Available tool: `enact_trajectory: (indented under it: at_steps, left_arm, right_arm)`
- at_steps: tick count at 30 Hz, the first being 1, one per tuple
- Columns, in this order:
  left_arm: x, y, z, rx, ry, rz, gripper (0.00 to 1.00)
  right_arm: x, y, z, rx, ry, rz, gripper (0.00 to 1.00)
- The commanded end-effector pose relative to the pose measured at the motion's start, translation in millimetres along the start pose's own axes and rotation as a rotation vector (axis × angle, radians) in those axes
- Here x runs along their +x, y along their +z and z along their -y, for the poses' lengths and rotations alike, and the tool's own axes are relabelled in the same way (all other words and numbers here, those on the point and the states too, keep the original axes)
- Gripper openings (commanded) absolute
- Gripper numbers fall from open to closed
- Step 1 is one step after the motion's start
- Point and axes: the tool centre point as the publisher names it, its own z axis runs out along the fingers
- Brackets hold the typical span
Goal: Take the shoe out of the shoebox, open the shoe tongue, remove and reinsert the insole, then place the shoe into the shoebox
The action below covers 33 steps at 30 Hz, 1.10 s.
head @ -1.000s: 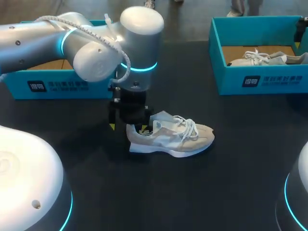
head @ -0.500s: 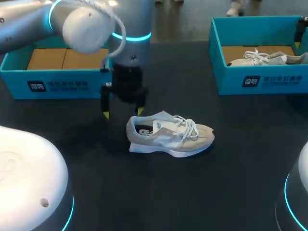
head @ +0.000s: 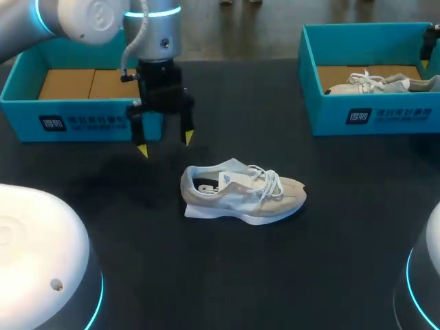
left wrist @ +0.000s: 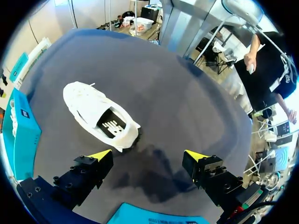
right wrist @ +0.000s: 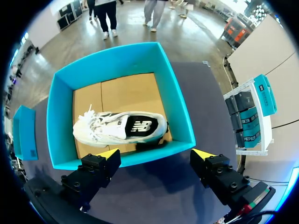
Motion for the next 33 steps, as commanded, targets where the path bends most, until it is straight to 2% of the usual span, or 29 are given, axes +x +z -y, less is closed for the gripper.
enact_trajectory:
  at_steps: [1,16,33]
  left_arm:
    - [4.8,1.2,1.1,-0.005,0.001,0.023,1.0]
    - [4.8,1.2,1.1,-0.005,0.001,0.023,1.0]
    - [40.9,23.4,14.3,0.317,-0.305,0.357,1.0]
  right_arm:
    - [-0.4,0.2,0.6,-0.001,0.0,-0.002,1.0]
    - [-0.4,0.2,0.6,-0.001,0.0,-0.002,1.0]
    - [-0.4,0.2,0.6,-0.001,0.0,-0.002,1.0]
